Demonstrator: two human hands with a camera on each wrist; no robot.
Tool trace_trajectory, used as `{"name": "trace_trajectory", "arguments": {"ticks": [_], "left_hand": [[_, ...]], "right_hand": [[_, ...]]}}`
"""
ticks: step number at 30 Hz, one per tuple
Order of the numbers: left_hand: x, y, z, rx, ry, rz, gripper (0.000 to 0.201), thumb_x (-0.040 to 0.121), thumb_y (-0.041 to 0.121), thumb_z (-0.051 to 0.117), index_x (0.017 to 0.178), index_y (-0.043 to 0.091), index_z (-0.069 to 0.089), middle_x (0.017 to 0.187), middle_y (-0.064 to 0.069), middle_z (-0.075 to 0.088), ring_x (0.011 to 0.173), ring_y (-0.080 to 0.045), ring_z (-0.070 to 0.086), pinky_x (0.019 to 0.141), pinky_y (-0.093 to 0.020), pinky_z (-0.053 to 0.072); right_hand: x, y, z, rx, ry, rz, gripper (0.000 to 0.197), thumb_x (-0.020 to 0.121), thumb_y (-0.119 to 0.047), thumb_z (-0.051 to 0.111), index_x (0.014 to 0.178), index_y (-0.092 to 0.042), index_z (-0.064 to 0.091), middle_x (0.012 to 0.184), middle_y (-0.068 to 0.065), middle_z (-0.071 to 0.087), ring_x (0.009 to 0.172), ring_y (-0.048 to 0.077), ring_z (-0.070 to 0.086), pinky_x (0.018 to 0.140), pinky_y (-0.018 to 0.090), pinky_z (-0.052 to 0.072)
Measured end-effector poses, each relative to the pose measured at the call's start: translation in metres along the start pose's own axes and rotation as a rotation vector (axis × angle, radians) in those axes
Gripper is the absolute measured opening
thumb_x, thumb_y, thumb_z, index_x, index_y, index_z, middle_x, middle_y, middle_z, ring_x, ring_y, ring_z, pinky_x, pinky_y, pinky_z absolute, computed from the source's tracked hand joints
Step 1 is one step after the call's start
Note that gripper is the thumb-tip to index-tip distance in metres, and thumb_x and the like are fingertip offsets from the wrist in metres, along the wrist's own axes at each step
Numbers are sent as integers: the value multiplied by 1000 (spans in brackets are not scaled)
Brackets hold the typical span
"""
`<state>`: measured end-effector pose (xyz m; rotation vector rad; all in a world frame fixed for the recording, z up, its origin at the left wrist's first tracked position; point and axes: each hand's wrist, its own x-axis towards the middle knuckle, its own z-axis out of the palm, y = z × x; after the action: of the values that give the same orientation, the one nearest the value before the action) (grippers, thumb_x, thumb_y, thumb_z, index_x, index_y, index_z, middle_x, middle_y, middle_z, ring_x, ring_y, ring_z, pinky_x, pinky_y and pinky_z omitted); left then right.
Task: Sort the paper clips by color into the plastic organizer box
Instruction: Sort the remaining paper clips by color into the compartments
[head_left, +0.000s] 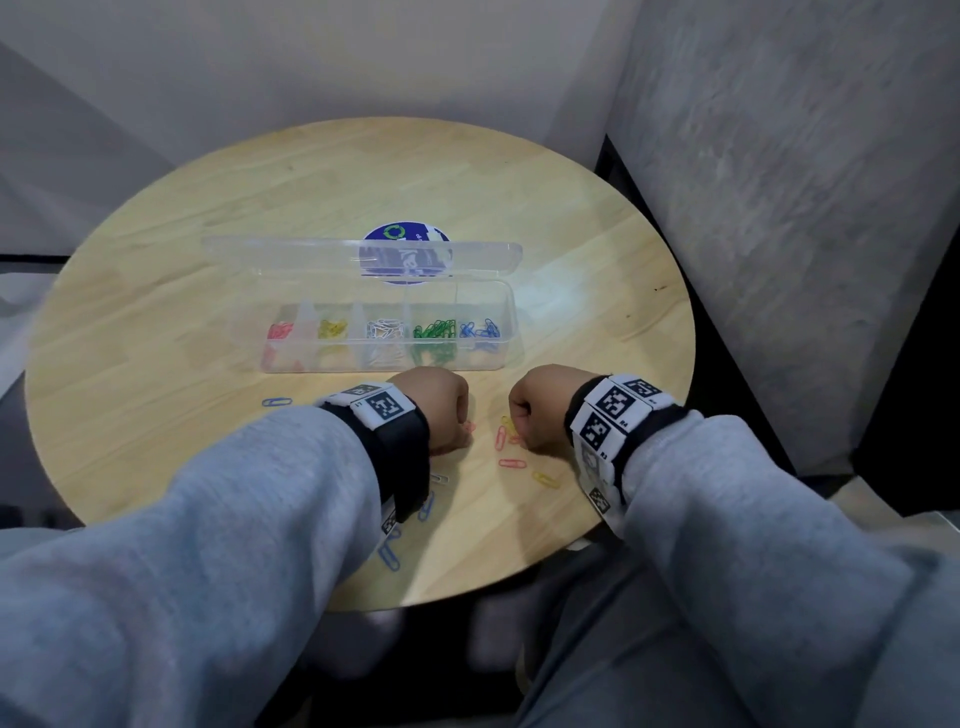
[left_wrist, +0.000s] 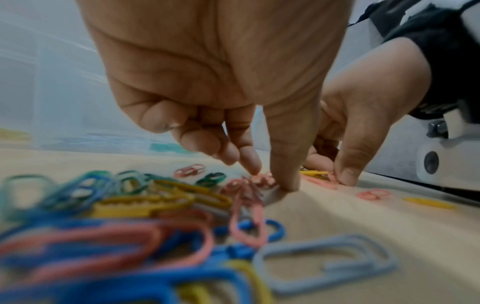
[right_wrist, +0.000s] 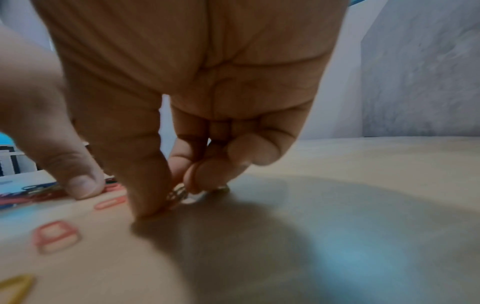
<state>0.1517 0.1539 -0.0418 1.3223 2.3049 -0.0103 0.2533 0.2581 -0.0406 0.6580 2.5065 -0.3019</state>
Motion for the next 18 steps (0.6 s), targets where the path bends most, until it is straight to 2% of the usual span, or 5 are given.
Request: {"name": "trace_trajectory", "arguments": {"ticks": [5, 9, 12, 16, 18], "left_hand": [[1, 7, -2, 14, -58, -17, 19, 83, 26, 63, 94, 12, 69, 83, -2, 61, 79, -20, 55, 66, -24, 39], [-2, 5, -4, 15, -81, 11, 13, 81, 21, 64, 90, 13, 69, 80, -1, 59, 77, -19, 54, 64, -23, 39], [-7, -1, -7, -34, -86, 35, 4, 79, 14, 63, 78, 18, 63, 70, 3, 57, 74, -18, 54, 52, -20, 37], [-12, -23, -15, -340, -19, 15, 16, 76, 10, 66, 68, 21, 57, 65, 6, 60, 61, -11, 54, 60, -20, 44], [-17, -33, -21, -609, -18, -31, 16, 79, 5, 66, 77, 19, 59, 57, 8, 60, 52, -5, 55, 56, -17, 45]], "right_hand": [[-8, 8, -8, 187, 24, 26, 18, 75, -11, 59, 62, -21, 53, 68, -5, 57, 68, 15, 54, 64, 26, 48], [-23, 16, -25, 737, 139, 45, 20, 80, -3, 63, 69, -17, 55, 65, 0, 60, 62, 15, 58, 70, 30, 55], [-30, 14, -27, 971, 141, 115, 20, 86, 3, 52, 76, -13, 58, 64, 3, 54, 57, 14, 54, 63, 25, 52], [-36, -1, -24, 1153, 9, 233, 25, 90, 4, 40, 70, -6, 52, 63, 9, 46, 54, 17, 45, 59, 23, 46], [-39, -10, -21, 1234, -73, 287, 28, 93, 4, 34, 69, -7, 44, 63, 8, 41, 55, 17, 41, 58, 22, 42]]}}
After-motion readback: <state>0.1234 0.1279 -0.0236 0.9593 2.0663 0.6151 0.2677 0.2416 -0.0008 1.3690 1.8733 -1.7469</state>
